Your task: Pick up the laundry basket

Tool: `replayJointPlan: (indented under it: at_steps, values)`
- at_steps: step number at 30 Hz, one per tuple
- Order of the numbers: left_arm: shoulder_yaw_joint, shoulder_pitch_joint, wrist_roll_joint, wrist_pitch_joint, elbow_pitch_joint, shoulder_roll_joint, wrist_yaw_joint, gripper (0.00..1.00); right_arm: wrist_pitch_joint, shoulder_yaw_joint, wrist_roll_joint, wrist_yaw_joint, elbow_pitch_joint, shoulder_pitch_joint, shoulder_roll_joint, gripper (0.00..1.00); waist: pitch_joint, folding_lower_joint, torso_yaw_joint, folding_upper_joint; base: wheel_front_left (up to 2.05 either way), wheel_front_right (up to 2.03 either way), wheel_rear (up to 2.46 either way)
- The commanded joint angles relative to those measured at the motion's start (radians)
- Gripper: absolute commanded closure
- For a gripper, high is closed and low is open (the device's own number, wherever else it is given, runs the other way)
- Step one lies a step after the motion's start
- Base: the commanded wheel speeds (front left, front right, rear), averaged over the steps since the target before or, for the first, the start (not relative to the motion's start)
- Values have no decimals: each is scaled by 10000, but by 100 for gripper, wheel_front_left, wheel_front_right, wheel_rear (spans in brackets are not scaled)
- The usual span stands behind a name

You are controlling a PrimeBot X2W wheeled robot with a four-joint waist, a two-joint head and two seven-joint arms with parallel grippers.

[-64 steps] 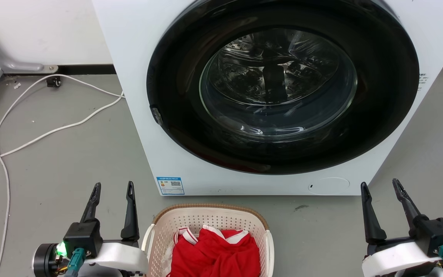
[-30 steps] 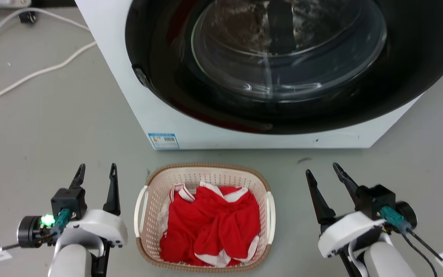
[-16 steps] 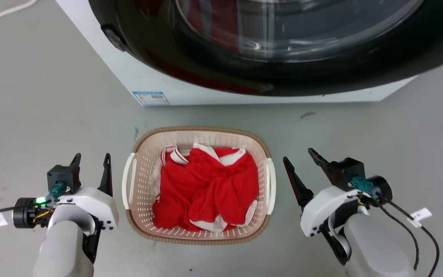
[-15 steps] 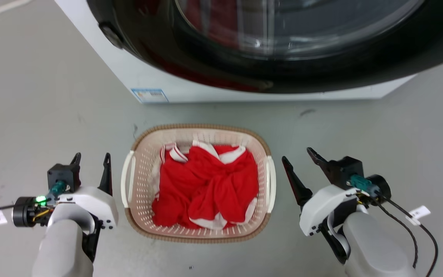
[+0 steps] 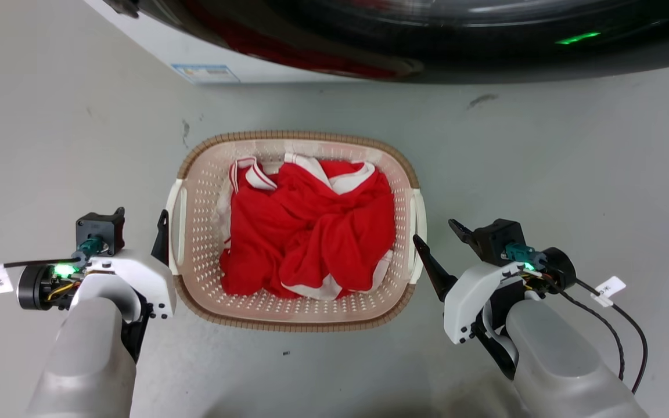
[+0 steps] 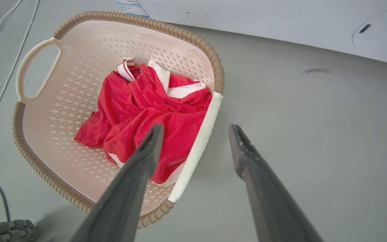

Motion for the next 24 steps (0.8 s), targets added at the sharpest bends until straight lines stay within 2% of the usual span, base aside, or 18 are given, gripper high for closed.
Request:
replayJointPlan:
  at_steps: [1, 16, 24]
  values:
    - [-72, -249, -29, -28, 124, 43, -2, 0, -18, 103, 111, -7, 139, -251, -19, 0, 294, -2, 32, 0, 0, 0, 0]
    - [-635, -1370, -158, -28, 1407, 24, -24, 0, -18, 1222, 979, -7, 883, -1322, -19, 0, 1604, -2, 47, 0, 0, 0, 0]
    - [-856, -1804, -180, -28, 1492, -107, -26, 0, -18, 1616, 1219, -5, 1139, -1769, -17, 0, 2192, -2, 129, 0, 0, 0, 0]
